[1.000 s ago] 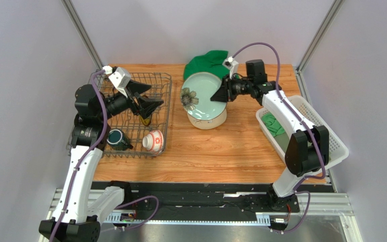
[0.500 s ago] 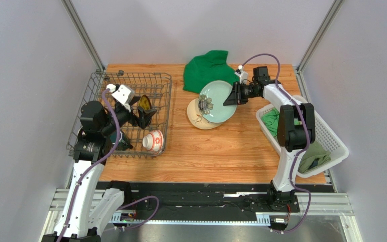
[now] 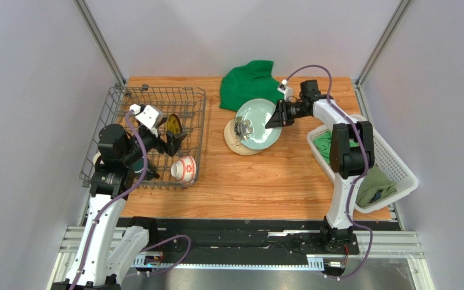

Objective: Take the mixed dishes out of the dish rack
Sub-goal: Place the plate at the center of the board.

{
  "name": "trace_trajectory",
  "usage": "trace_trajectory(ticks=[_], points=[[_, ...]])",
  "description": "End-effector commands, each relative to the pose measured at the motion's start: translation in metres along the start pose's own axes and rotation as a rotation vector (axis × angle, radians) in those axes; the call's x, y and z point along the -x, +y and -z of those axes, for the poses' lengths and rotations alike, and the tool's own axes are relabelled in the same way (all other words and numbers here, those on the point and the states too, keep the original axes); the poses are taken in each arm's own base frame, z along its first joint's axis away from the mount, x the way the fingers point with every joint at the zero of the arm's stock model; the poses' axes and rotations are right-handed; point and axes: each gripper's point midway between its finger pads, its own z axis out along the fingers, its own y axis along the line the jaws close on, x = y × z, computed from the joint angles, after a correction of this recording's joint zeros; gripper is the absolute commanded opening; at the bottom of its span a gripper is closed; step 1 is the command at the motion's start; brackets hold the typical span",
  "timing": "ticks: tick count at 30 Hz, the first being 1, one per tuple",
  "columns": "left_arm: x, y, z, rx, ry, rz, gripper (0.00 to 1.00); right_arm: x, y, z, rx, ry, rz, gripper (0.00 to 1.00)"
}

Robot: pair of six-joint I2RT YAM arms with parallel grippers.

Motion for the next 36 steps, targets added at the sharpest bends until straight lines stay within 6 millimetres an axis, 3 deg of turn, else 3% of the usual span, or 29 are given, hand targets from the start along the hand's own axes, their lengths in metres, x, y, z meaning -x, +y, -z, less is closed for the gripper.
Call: trace_trajectory(ticks=[1, 18, 27, 36], points=[[0.005, 0.003, -0.003, -0.002, -0.031, -0.049, 0.90, 0.020, 0.025, -0.001, 0.106, -0.031, 0.089, 0.00], [0.003, 0.000, -0.005, -0.019, -0.040, -0.058, 0.90, 0.008, 0.012, -0.020, 0.103, 0.033, 0.049, 0.04], [0.001, 0.002, -0.008, -0.021, -0.036, -0.064, 0.90, 0.014, -0.005, -0.030, 0.089, 0.059, 0.021, 0.18], [-0.002, 0.003, -0.012, -0.029, -0.034, -0.057, 0.90, 0.012, -0.012, -0.029, 0.041, 0.073, 0.040, 0.38]])
